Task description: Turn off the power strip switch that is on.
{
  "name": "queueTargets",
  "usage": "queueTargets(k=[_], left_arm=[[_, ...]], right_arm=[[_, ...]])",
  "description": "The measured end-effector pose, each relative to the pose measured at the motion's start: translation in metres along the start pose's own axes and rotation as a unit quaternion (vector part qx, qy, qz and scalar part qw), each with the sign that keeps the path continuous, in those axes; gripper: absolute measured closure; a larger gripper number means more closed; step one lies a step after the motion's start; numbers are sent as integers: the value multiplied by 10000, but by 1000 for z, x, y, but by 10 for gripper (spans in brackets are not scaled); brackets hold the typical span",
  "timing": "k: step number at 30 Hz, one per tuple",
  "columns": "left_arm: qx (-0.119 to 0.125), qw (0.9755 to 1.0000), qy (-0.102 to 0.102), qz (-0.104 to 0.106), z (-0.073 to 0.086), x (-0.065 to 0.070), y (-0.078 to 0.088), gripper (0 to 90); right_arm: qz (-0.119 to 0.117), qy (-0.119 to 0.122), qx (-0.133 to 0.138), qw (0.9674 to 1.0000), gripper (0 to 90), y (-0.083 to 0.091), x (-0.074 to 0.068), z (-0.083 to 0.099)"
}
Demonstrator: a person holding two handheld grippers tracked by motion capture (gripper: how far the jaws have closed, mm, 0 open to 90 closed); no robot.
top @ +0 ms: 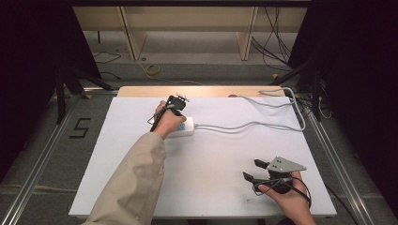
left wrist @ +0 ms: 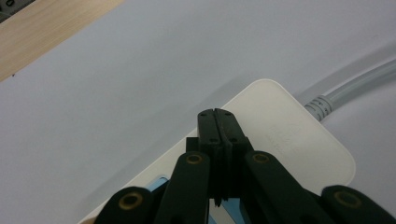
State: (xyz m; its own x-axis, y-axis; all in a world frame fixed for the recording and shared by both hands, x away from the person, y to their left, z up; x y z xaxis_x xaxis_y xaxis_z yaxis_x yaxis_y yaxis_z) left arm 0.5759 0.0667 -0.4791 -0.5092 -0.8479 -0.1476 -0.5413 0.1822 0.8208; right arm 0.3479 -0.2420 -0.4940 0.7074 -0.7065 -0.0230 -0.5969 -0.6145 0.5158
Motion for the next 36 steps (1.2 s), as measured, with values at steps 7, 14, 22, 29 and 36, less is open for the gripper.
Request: queueTargets(k=[7,14,22,29,36], left_arm=[[-16,10000,-37,-11,0,0,0,897],[-15,10000,22,54,0,-2,0,897],[-32,10000,55,24,0,-1,0,897],[-78,10000,45,-7,-1,0,-1,899],[-102,9999,-50,-77,-1,1,-1,899]], right_arm=[[8,7,-9,10000,339,0,0,0],[1,12,-10,10000,339,0,0,0],[10,5,-21,10000,339,0,-1,0],[10,15,-25,10000,338,0,0,0],[12,1,-23,10000,338,-1,0,0]])
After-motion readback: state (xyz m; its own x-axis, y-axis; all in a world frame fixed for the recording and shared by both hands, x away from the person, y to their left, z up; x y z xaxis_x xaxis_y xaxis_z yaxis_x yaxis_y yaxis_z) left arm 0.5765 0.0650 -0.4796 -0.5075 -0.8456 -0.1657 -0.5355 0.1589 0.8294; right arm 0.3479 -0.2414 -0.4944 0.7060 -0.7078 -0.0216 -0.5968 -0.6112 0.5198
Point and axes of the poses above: each handheld gripper's, and its own axes: y roughly backward along the jaws, z roughly out of its underside, x roughly to its right, the point moved 4 cm from there along -y, roughly forward along the jaws, and after that the axes turned 1 degree about -z, right-handed, at the moved point
